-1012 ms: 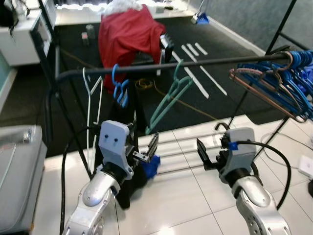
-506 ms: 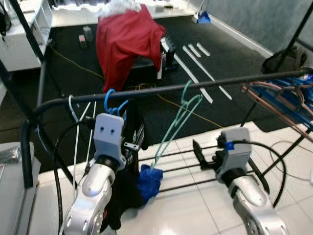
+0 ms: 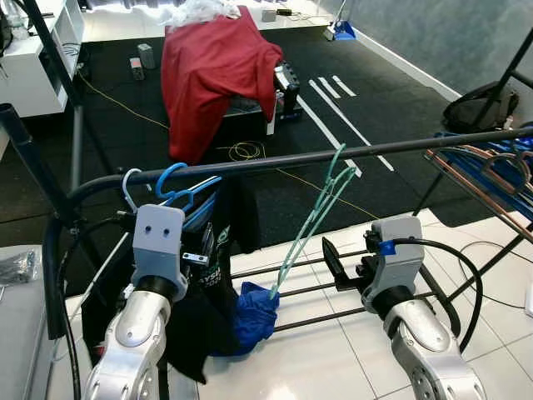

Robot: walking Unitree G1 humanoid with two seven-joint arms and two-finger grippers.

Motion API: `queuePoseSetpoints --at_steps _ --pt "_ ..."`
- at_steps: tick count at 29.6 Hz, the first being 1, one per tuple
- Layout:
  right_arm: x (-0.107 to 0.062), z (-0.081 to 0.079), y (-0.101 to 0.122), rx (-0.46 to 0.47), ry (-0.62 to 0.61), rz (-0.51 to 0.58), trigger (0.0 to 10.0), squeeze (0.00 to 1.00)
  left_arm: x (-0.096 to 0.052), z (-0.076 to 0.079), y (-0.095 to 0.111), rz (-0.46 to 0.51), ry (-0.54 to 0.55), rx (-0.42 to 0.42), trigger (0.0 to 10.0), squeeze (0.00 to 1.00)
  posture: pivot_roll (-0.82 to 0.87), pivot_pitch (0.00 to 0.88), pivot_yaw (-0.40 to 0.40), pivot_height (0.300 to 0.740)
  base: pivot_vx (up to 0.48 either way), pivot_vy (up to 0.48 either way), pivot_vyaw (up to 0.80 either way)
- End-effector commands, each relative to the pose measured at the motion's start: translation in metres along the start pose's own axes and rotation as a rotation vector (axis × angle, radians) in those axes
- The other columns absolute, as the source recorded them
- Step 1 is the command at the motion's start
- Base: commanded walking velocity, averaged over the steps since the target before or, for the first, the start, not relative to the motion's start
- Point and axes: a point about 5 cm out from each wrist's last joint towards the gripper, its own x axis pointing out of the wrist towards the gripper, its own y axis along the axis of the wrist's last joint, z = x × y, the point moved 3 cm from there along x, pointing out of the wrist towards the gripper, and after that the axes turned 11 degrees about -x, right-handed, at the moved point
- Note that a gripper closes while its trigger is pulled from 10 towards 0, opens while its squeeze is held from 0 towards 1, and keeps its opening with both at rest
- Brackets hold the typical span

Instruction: Hang hanger

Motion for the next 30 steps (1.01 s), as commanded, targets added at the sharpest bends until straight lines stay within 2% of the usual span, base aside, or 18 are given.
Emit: queuePoseSetpoints --at_steps 1,5,6,7,11,15,19,20,21,22,23,25,27,28,30 --pt "-0.003 -0.001 -0.001 0.006 0.007 -0.009 10.0 0.0 -0.004 -0.006 0.001 -0.014 0.015 0.012 10.0 0.0 -0.12 0.125 -0.03 0.74 0.0 0.0 0.0" --pt "-0.003 -0.001 -0.001 0.008 0.009 -0.01 10.0 0.0 -0.008 -0.002 0.007 -0.002 -0.027 -0.031 10.0 0.0 -0.12 0.128 -0.03 0.74 0.0 0.0 0.0" --pt "-0.002 -0.001 -0.001 0.009 0.01 -0.01 10.0 0.0 -0.012 0.01 0.018 0.03 -0.14 -0.068 10.0 0.0 -0.11 0.129 -0.031 0.74 0.0 0.0 0.0" --pt "-0.002 -0.001 -0.001 0.009 0.01 -0.01 10.0 0.0 -0.013 0.013 0.022 0.039 -0.174 -0.077 10.0 0.0 -0.11 0.129 -0.031 0.74 0.0 0.0 0.0" --pt "-0.002 -0.001 -0.001 0.011 0.011 -0.01 10.0 0.0 -0.014 0.012 0.026 0.048 -0.187 -0.075 10.0 0.0 -0.11 0.129 -0.032 0.74 0.0 0.0 0.0" --pt "-0.002 -0.001 -0.001 0.014 0.013 -0.01 10.0 0.0 -0.016 0.011 0.019 0.015 -0.195 -0.04 10.0 0.0 -0.11 0.13 -0.033 0.74 0.0 0.0 0.0" --pt "-0.002 0.0 0.0 0.014 0.012 -0.01 10.0 0.0 -0.018 0.017 0.008 -0.038 -0.223 -0.014 10.0 0.0 -0.11 0.13 -0.032 0.74 0.0 0.0 0.0" --pt "-0.002 0.0 0.0 0.014 0.012 -0.01 10.0 0.0 -0.018 0.017 0.008 -0.038 -0.223 -0.014 10.0 0.0 -0.11 0.13 -0.032 0.74 0.0 0.0 0.0" --pt "-0.002 0.0 0.0 0.014 0.012 -0.011 10.0 0.0 -0.018 0.017 0.004 -0.049 -0.214 0.034 10.0 0.0 -0.11 0.13 -0.032 0.74 0.0 0.0 0.0" --pt "-0.002 0.0 0.0 0.014 0.012 -0.011 10.0 0.0 -0.018 0.017 0.004 -0.049 -0.214 0.034 10.0 0.0 -0.11 0.13 -0.032 0.74 0.0 0.0 0.0" --pt "-0.002 0.0 0.0 0.015 0.011 -0.011 10.0 0.0 -0.017 0.013 0.001 -0.056 -0.183 0.078 10.0 0.0 -0.11 0.13 -0.032 0.74 0.0 0.0 0.0" --pt "-0.002 0.0 0.0 0.015 0.011 -0.011 10.0 0.0 -0.017 0.013 0.001 -0.056 -0.183 0.078 10.0 0.0 -0.11 0.13 -0.032 0.74 0.0 0.0 0.0" --pt "-0.001 0.0 0.0 0.016 0.011 -0.012 10.0 0.0 -0.014 0.007 0.0 -0.052 -0.14 0.107 10.0 0.0 -0.12 0.13 -0.032 0.74 0.0 0.0 0.0" --pt "-0.001 0.0 0.0 0.017 0.011 -0.012 10.0 0.0 -0.011 -0.001 0.004 -0.036 -0.086 0.118 10.0 0.0 -0.12 0.129 -0.032 0.74 0.0 0.0 0.0" --pt "-0.001 0.0 0.0 0.017 0.011 -0.012 10.0 0.0 -0.011 -0.001 0.004 -0.036 -0.086 0.118 10.0 0.0 -0.12 0.129 -0.032 0.74 0.0 0.0 0.0"
